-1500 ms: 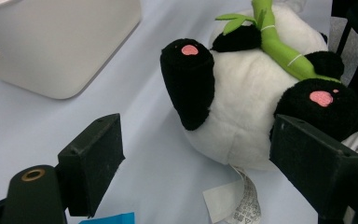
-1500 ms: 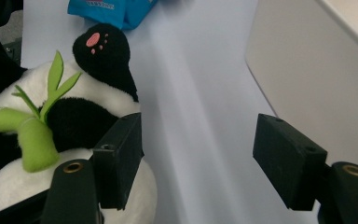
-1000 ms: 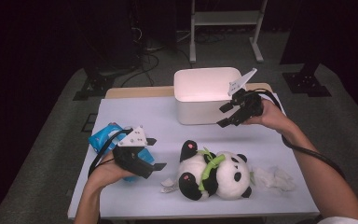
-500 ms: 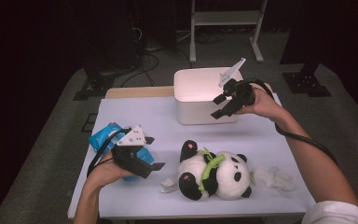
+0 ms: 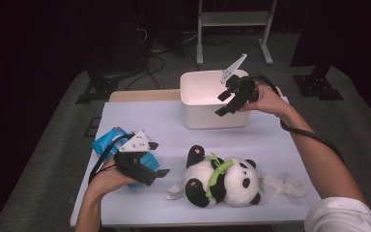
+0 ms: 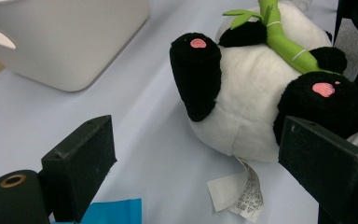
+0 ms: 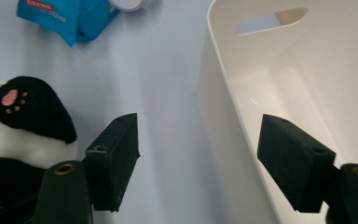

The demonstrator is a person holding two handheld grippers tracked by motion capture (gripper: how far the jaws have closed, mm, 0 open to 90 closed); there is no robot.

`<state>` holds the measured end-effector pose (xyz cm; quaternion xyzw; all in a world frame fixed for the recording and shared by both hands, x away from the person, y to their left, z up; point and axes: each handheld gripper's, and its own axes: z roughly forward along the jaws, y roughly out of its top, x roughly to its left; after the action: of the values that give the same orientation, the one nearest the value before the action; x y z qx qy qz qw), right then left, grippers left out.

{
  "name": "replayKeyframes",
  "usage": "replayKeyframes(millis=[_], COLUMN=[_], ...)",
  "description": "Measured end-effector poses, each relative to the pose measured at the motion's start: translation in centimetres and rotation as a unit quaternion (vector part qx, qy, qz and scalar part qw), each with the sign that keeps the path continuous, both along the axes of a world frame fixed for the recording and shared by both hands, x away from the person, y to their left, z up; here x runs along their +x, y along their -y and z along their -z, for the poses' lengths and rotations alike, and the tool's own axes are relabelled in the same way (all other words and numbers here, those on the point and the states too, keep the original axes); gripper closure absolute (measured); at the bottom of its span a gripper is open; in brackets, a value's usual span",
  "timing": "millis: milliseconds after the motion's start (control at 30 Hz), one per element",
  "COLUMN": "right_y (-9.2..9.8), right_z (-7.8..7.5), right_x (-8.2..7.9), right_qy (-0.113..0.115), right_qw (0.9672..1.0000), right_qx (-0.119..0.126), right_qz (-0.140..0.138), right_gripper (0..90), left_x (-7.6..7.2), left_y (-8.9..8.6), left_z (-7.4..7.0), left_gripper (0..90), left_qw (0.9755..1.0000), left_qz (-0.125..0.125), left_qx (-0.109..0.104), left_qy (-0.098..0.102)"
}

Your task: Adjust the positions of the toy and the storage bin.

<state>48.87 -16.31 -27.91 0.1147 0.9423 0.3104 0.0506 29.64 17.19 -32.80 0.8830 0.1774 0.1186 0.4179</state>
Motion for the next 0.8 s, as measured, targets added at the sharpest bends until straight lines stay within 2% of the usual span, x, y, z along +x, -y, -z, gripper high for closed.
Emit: replayKeyframes(millis=[233,567,800], right_y=[-0.8,-0.9,-1.1], right_z=[0.2,1.3,1.7], right_x=[1.0,2.5,3.1], right_qy=[0.002,-0.017,-0.010], right_qw=[0.9999,0.9997,0.9997], right_qx=[-0.010,-0.018,-0.020], right_qz=[-0.008,-0.009,-0.008], right_gripper=[27.3,27.3,29.4], left_x=[0.1,0.2,0.2], left_y=[-0.4,-0.6,-0.5], left_z=[0.1,0.2,0.2], left_gripper=[9.6,9.7,9.7], left_qw=[0.9999,0.9999,0.9999], left_qz=[-0.011,-0.015,-0.014], left_qx=[-0.005,-0.007,-0.006], left_qy=[0.003,0.003,0.002])
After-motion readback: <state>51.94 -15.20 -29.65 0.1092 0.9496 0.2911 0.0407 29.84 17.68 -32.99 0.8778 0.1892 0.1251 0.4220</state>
